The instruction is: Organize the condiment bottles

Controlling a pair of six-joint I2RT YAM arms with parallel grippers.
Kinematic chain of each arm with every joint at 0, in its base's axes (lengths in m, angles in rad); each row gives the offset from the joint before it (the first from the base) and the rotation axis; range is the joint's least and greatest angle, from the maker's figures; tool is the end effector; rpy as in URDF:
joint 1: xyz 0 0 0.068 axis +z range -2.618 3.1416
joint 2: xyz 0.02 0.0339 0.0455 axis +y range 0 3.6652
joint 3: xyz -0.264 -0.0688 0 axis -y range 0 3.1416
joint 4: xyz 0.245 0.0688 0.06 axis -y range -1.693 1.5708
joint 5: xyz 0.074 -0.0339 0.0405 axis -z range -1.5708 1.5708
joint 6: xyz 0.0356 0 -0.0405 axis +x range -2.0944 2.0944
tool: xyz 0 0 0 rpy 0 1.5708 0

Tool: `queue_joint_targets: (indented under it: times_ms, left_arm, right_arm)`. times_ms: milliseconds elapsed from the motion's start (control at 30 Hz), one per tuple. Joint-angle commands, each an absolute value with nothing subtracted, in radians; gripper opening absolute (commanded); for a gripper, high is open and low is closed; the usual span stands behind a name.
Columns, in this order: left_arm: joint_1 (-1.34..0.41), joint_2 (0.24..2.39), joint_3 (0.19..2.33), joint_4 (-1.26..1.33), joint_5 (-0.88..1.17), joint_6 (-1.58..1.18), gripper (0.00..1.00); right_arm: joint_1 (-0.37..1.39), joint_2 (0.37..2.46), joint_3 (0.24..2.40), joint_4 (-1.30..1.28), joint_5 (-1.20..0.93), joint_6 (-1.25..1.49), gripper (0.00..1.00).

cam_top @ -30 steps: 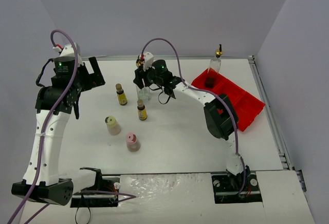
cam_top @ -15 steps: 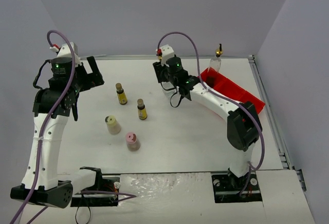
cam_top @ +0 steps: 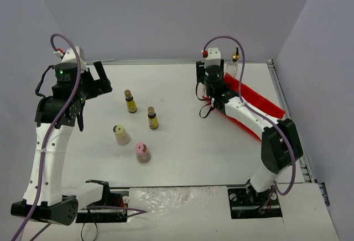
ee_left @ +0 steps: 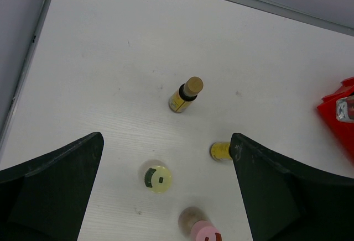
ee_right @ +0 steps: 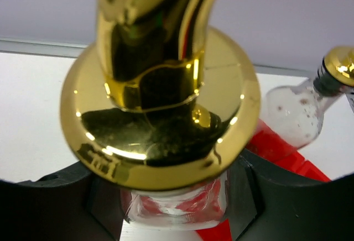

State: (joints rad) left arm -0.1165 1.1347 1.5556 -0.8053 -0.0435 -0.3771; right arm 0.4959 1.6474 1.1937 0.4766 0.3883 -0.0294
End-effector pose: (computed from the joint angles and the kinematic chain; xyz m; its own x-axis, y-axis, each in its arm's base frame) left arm 0.2079 -0.0228 0.4666 -0.3743 -0.3266 -0.8679 -0.0664 0.9430 -0.3262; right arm 0.3526 0.1754 0.3257 0.0233 -0.0183 -0.9996 -0.1068 0.9941 -0.0207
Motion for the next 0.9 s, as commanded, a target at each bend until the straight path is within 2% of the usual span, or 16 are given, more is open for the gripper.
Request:
queue_joint_targets:
  times_ms: [0, 367, 867]
  left_arm:
    - [-0.110, 1.118, 1.562, -0.739, -0.029, -0.380, 0.97]
    - [-0.110, 1.137, 1.557, -0.737, -0.034, -0.373, 0.97]
    - [-0.112, 1.171, 1.560, -0.733, -0.034, -0.370, 0.97]
  right_arm:
    - [0.491, 1.549, 1.156, 0.775, 0.495, -0.034, 0.00]
    - [0.452, 1.546, 1.047, 0.945, 0.535, -0.046, 0.00]
    - [0.383, 1.589, 1.000, 1.023, 0.529, -0.001, 0.00]
